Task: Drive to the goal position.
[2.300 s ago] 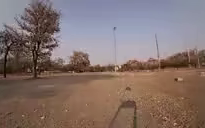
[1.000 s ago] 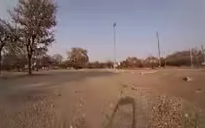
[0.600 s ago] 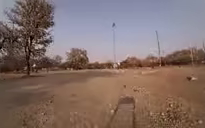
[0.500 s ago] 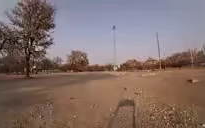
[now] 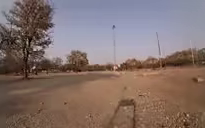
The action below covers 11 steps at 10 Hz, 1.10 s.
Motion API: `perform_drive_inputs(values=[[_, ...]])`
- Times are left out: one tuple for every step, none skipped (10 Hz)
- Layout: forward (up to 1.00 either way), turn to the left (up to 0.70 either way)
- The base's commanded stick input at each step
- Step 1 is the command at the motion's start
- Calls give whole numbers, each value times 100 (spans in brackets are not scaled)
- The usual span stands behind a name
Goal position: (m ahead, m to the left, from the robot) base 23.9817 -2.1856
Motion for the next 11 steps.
perform_drive_inputs(values=[[70,0],[70,0],[70,0],[70,0],[70,0],[70,0],[70,0],[70,0],[70,0],[70,0],[70,0]])
